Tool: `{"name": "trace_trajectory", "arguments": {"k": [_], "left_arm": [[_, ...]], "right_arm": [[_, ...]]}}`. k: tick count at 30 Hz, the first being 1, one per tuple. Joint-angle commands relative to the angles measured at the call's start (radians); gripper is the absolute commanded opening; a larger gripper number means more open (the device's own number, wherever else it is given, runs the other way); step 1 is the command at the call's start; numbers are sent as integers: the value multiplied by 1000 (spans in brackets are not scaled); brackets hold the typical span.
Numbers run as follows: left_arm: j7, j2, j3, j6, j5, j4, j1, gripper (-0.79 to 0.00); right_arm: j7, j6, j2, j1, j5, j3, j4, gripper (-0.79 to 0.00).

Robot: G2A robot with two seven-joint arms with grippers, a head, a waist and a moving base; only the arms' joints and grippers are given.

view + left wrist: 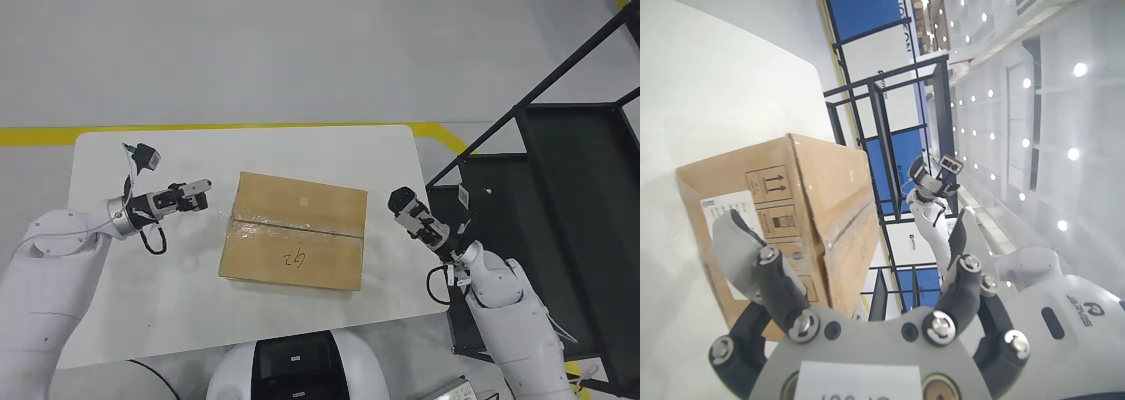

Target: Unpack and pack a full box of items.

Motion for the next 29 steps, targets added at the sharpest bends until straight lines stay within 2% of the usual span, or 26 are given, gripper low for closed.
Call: {"name": "trace_trajectory", "arguments": {"k": [1,6,29], "left_arm": [[-13,3,-12,-3,-10,-10,6,0],[39,2,-18,5,13,-21,17,0],[39,2,-18,5,13,-21,17,-1]], "right_arm": [[-42,-25,-2,1,1,0,8,0],[-42,-25,-2,1,1,0,8,0],[-42,-25,-2,1,1,0,8,0]]}}
